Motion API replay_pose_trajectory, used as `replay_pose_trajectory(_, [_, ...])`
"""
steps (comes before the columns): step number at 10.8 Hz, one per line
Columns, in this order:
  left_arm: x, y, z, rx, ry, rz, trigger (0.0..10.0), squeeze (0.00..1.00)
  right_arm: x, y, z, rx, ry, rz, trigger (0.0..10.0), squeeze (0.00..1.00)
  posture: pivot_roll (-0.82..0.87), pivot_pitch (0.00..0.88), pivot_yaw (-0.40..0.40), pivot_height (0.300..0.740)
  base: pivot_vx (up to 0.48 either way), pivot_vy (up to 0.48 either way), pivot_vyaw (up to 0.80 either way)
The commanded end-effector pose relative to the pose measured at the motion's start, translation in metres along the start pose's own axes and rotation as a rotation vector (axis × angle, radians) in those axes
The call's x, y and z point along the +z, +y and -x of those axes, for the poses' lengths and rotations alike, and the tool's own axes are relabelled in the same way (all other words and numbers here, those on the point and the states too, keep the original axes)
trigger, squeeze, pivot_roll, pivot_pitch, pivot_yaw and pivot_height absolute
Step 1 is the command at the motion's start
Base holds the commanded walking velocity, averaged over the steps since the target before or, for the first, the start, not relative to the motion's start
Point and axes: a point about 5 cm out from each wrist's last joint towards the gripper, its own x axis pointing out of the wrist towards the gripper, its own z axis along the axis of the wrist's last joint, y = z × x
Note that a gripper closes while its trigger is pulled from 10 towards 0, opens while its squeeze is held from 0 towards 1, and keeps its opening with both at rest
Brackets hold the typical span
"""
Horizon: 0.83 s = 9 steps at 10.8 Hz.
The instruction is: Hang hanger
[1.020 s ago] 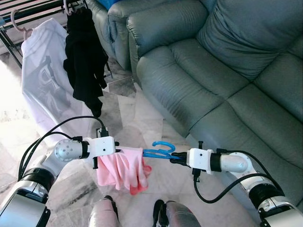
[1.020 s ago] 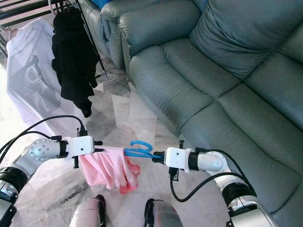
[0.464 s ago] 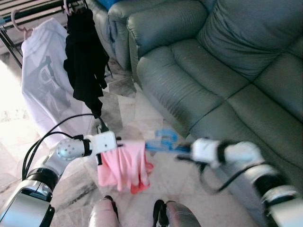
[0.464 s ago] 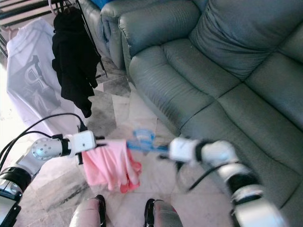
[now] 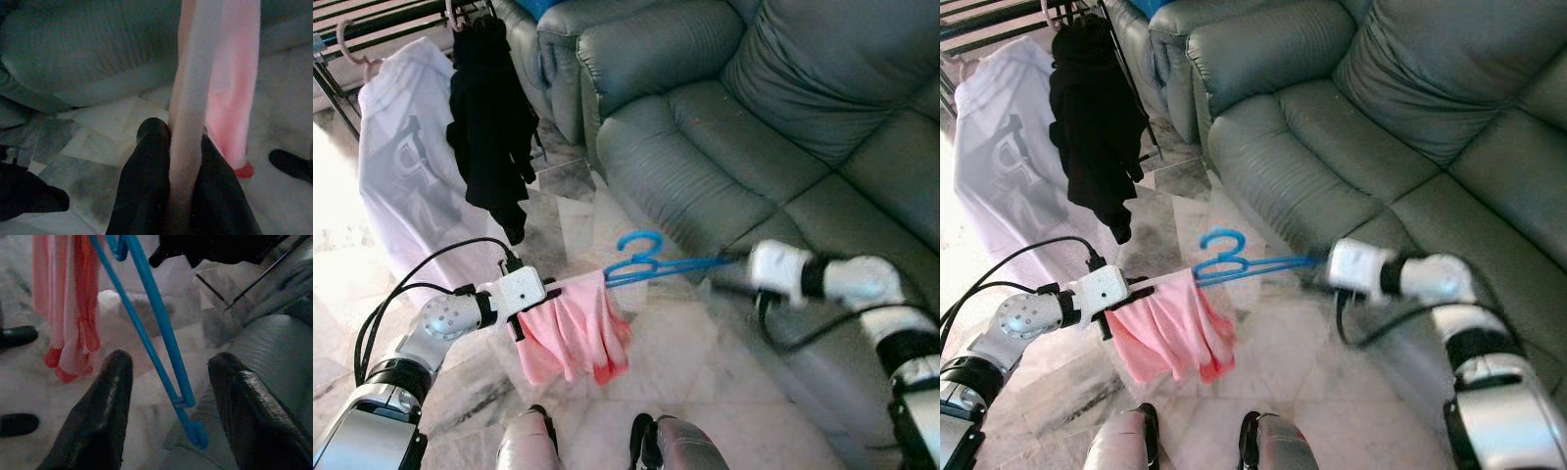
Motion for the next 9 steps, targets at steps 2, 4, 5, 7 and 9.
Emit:
replay_pose_trajectory(2, [-0.003, -0.005, 0.001, 0.003, -0.003, 0.029, 0.0, 0.0, 0.001, -0.013, 0.012, -0.092, -0.014, -0.012, 10.0, 1.0, -0.05, 0.168, -0.077, 0.74, 0.0, 0.0, 0.0])
replay_pose_trajectory(4, [-0.002, -0.008, -0.001, -0.019, -0.014, 0.03, 0.0, 0.0, -0.002, -0.015, 0.018, -0.087, -0.005, -0.024, 10.0, 1.0, -0.05, 0.166, -0.075, 0.74, 0.0, 0.0, 0.0])
replay_pose_trajectory(5, [-0.005, -0.007, 0.001, -0.012, -0.001, 0.04, 0.0, 0.0, 0.001, -0.021, 0.022, -0.124, -0.024, -0.027, 10.0, 1.0, -0.05, 0.165, -0.075, 0.74, 0.0, 0.0, 0.0])
replay_pose_trajectory(7, [-0.008, -0.007, 0.002, 0.006, 0.006, 0.065, 0.0, 0.0, 0.009, -0.034, 0.027, -0.243, -0.074, -0.007, 10.0, 1.0, -0.06, 0.163, -0.072, 0.74, 0.0, 0.0, 0.0])
replay_pose_trajectory(9, [-0.01, -0.006, 0.002, 0.04, 0.007, 0.114, 0.0, 0.0, 0.02, -0.051, 0.031, -0.414, -0.163, -0.016, 10.0, 1.0, -0.06, 0.161, -0.069, 0.74, 0.0, 0.0, 0.0])
